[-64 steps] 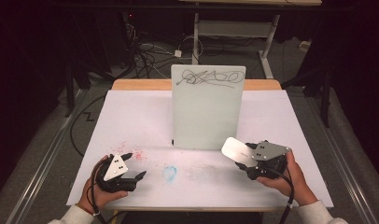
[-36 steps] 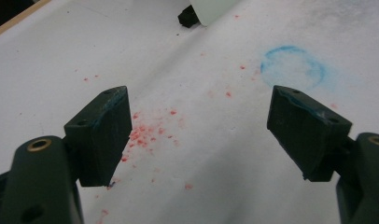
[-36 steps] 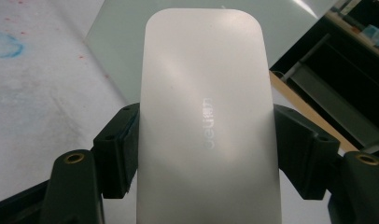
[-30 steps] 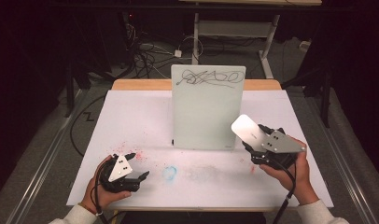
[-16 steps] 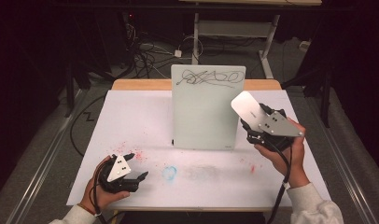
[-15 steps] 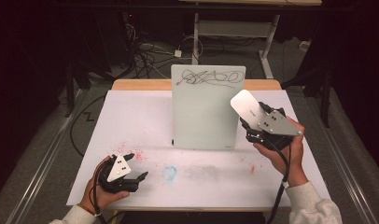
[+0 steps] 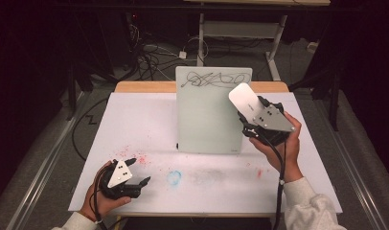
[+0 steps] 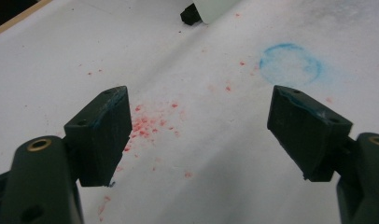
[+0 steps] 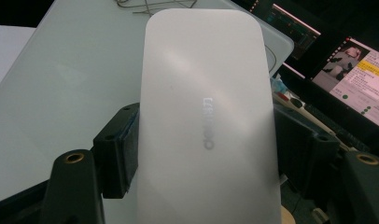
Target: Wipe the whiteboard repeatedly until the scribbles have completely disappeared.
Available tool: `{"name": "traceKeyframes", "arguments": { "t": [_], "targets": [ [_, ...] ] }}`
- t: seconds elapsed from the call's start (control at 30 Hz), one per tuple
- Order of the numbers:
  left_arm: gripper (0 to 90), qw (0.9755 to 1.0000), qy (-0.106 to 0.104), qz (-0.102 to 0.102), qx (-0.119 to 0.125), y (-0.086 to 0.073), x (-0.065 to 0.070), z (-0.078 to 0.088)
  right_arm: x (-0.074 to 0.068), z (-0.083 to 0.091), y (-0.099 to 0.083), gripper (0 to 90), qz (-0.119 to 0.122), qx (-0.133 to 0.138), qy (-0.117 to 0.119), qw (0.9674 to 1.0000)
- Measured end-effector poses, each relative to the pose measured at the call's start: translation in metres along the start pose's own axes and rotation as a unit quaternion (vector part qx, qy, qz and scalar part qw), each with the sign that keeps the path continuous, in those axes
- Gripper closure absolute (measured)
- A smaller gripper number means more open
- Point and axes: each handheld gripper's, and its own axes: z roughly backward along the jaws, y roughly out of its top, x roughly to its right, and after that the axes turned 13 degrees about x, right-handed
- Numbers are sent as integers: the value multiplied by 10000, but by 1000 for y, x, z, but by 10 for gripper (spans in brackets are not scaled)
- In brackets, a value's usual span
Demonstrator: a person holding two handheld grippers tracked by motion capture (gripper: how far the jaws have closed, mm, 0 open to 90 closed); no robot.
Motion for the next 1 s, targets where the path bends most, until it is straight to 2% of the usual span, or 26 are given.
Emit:
{"name": "traceKeyframes", "arguments": {
  "t": [0.1, 0.13, 0.27, 0.37, 0.57, 0.7, 0.9, 1.0],
  "targets": [
    [212, 10000, 1, -6, -8, 0, 0, -1, -1, -5, 0, 308, 42, 27, -286, 9996],
    [212, 10000, -1, -4, -14, 0, 0, -1, -1, -5, 0, 308, 42, 27, -286, 9996],
    [217, 9999, 76, -18, -92, 0, 0, -2, 1, -12, -2, 308, 94, -34, -614, 9981],
    [216, 9999, 66, 22, -82, -1, -2, -2, 3, -20, -7, 308, 41, -117, -732, 9972],
    [216, 10000, 39, 9, -60, 0, -1, -2, 0, -29, -10, 307, -44, -141, -829, 9965],
    [216, 10000, 32, 11, -60, 0, -1, -3, -5, -33, -10, 308, -16, -141, -838, 9964],
    [216, 10000, 21, -5, -55, 0, -1, -2, -22, -41, -17, 308, 28, -239, -619, 9978],
    [216, 10000, 17, -13, -59, 0, 0, -2, -32, -43, -19, 308, 211, -263, -663, 9972]
  ]
}}
